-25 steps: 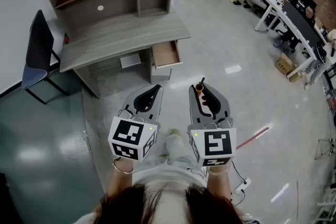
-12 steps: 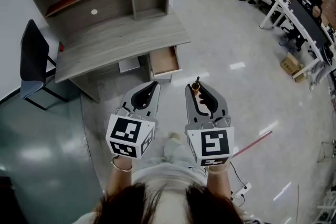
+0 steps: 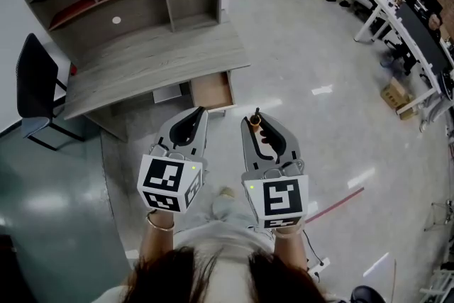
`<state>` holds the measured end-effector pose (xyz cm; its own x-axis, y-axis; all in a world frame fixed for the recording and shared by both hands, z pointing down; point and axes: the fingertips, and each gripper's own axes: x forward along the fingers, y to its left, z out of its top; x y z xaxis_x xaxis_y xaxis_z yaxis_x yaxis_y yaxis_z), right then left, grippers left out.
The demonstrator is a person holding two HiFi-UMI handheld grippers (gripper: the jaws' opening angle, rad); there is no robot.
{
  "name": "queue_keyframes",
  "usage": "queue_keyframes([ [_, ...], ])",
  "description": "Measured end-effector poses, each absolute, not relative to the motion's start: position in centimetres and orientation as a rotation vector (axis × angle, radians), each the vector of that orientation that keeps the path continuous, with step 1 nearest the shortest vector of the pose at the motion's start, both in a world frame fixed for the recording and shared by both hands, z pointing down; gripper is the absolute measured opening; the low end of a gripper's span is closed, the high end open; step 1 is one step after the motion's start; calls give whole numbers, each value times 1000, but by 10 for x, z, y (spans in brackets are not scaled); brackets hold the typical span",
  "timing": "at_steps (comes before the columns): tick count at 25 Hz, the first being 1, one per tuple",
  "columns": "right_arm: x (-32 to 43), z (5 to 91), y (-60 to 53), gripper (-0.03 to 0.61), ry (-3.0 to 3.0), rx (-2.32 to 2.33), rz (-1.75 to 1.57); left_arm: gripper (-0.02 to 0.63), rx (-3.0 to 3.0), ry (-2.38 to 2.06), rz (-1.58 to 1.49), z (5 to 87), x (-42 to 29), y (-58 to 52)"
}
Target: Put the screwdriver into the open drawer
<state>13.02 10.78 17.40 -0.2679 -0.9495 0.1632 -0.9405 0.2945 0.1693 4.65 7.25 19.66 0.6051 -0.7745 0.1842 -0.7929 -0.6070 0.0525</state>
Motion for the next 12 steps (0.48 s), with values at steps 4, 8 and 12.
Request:
queue_keyframes([
  [4, 142, 182, 89, 89, -2344, 1717, -22, 20, 2654, -1393, 234, 202, 47, 61],
  [8, 148, 196, 72, 89, -2348, 1687, 0, 20, 2585, -1460, 265, 212, 34, 53],
  [12, 145, 206, 56, 89, -2360, 1660, 22, 20, 2542, -1509, 265, 217, 20, 39],
])
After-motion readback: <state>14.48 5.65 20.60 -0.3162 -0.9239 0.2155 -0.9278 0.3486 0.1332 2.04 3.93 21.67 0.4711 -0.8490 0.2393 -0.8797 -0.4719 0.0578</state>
